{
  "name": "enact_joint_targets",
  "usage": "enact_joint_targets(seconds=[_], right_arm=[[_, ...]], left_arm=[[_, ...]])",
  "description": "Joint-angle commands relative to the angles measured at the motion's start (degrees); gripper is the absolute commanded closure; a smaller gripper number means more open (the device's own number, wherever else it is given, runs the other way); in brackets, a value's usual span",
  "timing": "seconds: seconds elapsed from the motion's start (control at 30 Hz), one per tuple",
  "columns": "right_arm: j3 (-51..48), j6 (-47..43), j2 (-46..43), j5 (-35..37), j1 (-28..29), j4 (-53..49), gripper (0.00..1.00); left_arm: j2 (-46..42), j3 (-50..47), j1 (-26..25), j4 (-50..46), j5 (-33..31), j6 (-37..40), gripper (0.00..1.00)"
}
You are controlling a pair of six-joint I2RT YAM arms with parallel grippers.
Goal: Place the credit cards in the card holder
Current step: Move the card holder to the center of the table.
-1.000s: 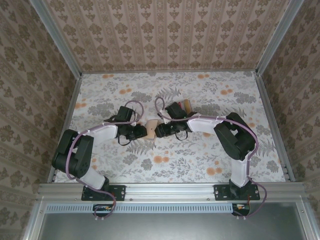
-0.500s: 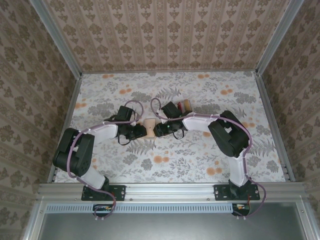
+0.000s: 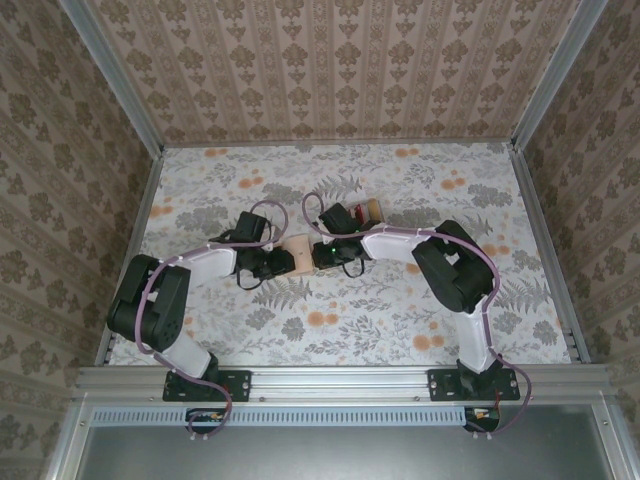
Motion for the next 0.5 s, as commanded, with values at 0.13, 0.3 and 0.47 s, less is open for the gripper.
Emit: enact_joint_targets(seconds=[0.13, 0.3, 0.47], right_arm=[[-4.88, 3.36, -0.02, 2.27, 0.39, 6.07, 0.99], [-11.21, 5.32, -4.97, 1.43, -0.34, 9.06, 1.00], [-17.08, 6.61, -10.17, 0.18, -0.33, 9.99, 1.00]], left_arm=[[0.00, -1.30, 0.43, -0.64, -0.43, 0.95, 0.74], [-0.69, -2.16, 0.83, -0.55, -0.43, 0.78, 0.74], [-2.39, -4.81, 0.75, 0.58, 0.10, -0.37, 0.74]])
